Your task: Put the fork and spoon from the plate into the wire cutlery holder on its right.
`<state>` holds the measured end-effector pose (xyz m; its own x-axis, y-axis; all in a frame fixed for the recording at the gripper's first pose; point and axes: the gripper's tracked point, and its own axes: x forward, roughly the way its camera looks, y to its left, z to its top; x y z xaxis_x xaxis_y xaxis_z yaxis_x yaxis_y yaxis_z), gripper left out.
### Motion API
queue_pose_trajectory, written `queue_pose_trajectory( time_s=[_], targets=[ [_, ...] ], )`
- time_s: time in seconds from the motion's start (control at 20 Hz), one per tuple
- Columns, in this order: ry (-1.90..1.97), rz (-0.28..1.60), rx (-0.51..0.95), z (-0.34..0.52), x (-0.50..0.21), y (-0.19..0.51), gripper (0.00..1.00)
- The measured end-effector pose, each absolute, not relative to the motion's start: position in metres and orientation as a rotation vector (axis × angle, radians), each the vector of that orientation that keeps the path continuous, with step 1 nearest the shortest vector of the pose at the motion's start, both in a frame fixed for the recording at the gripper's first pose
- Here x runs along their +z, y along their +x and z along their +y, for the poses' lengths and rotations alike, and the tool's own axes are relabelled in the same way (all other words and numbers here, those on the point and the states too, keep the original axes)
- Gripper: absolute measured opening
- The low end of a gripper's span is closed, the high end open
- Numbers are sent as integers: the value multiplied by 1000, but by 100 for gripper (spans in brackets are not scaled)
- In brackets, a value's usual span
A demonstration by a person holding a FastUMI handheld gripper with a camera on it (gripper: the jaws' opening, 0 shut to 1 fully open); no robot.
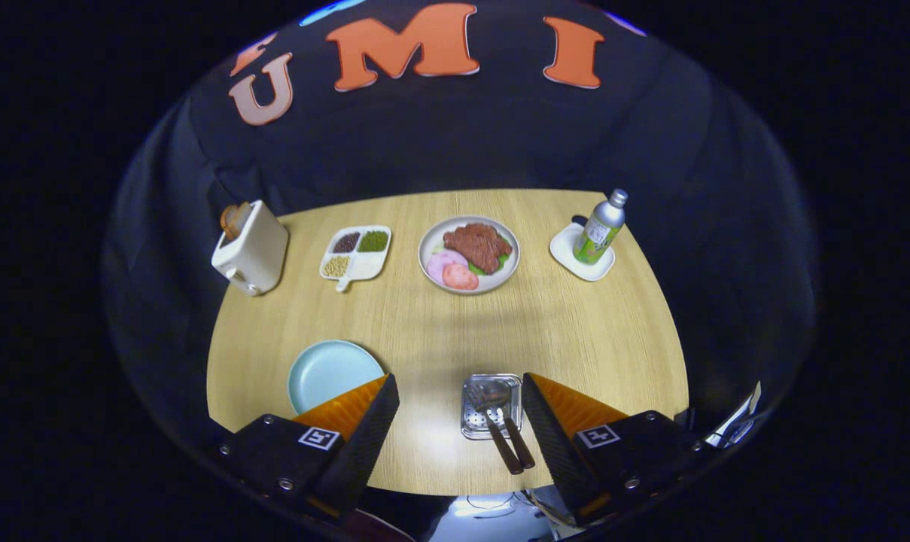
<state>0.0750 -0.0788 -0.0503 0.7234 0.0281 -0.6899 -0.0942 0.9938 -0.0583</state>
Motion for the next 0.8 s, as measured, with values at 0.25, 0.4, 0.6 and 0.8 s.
queue_pose_trajectory(
  time_s=[0.25,0.4,0.6,0.8],
  targets=[
    [-26,475,31,-89,15,53,98],
    [-6,352,-13,-106,29,36,98],
    [-11,272,-27,-113,34,14,98],
    [-18,205,-30,-128,39,0,98]
  ],
)
